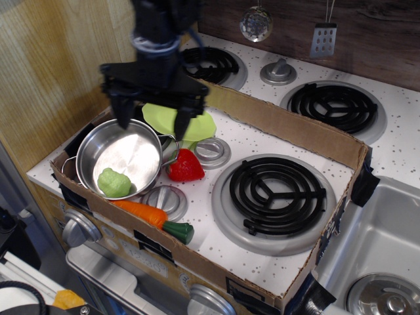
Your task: Take broccoli out of pan
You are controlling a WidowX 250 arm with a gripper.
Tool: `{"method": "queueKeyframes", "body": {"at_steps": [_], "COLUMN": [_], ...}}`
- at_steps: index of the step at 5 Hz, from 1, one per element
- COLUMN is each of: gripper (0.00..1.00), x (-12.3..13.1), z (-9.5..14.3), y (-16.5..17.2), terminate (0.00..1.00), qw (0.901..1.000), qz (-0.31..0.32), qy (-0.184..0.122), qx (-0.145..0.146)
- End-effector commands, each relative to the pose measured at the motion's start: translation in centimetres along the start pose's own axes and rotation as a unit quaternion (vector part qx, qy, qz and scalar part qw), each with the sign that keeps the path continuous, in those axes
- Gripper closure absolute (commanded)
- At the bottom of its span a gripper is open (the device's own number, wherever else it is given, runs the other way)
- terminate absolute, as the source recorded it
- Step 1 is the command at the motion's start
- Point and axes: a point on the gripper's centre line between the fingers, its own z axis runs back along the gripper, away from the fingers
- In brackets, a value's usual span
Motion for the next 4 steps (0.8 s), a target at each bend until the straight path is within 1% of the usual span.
{"method": "queueKeyframes", "body": {"at_steps": [1, 2, 3, 4], "gripper": [0.0, 0.0, 0.0, 0.0], "x": [-0.7, -1.2, -1.5, -1.8], "z": [-2.8, -4.7, -5.5, -5.7], "y": [3.9, 4.9, 5.2, 4.4], "terminate": [0.0, 0.0, 0.0, 0.0], "qw": [0.9987, 0.9967, 0.9953, 0.9945], "qz": [0.028, 0.038, 0.048, 0.056], "qy": [-0.012, -0.012, -0.017, -0.019], "qx": [-0.042, -0.071, -0.082, -0.086]}}
